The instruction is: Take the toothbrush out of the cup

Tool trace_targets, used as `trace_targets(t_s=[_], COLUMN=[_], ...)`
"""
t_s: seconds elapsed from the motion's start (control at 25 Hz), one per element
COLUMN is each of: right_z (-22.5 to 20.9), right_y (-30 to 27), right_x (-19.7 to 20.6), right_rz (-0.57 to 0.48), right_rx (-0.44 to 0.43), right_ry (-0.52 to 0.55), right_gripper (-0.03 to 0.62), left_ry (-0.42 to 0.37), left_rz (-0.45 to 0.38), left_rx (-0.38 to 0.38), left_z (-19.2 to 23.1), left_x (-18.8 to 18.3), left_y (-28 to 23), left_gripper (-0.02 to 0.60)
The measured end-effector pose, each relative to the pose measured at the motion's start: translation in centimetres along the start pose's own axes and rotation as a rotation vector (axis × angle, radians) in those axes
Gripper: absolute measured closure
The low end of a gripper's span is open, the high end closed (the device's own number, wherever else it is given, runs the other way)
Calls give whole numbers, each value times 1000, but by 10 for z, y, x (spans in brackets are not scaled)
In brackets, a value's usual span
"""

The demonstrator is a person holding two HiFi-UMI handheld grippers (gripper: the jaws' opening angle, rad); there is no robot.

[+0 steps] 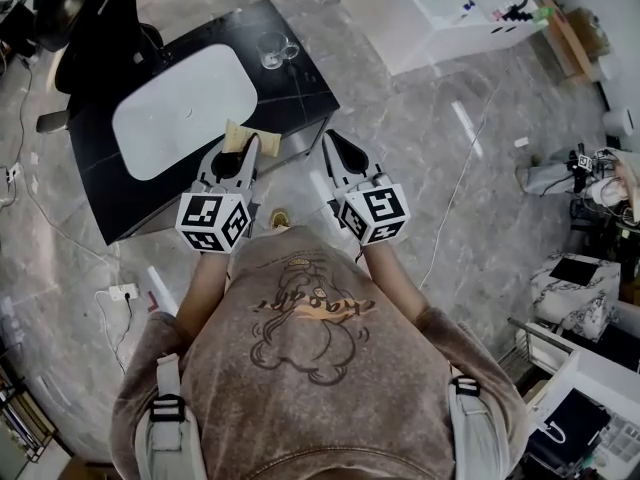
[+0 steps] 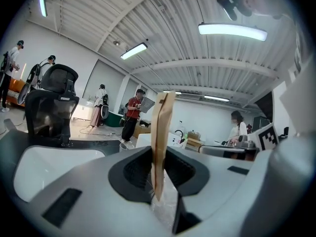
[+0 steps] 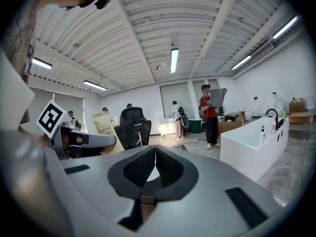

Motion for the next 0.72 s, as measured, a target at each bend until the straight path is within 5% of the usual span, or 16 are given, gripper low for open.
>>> trace_targets(t_s=[0.72], right_z=[22], right_y=[51], right_x=[15], right_rz=[-1], right_rx=[-52], right_ry=[-2], right_gripper=[576], left_ry=[18], left_rz=[-13], left_rx=[-52], left_z=[-34], left_x=[15], left_y=[44], left_gripper=[495])
Point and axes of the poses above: the fingertips, and each gripper's own axes: y backward along the fingers, z to its left, x out of its underside, the point moved 5 cm from there along y, backward along the fingers, and after that the axes turned 2 degrees about -y, right-handed, at the moved point
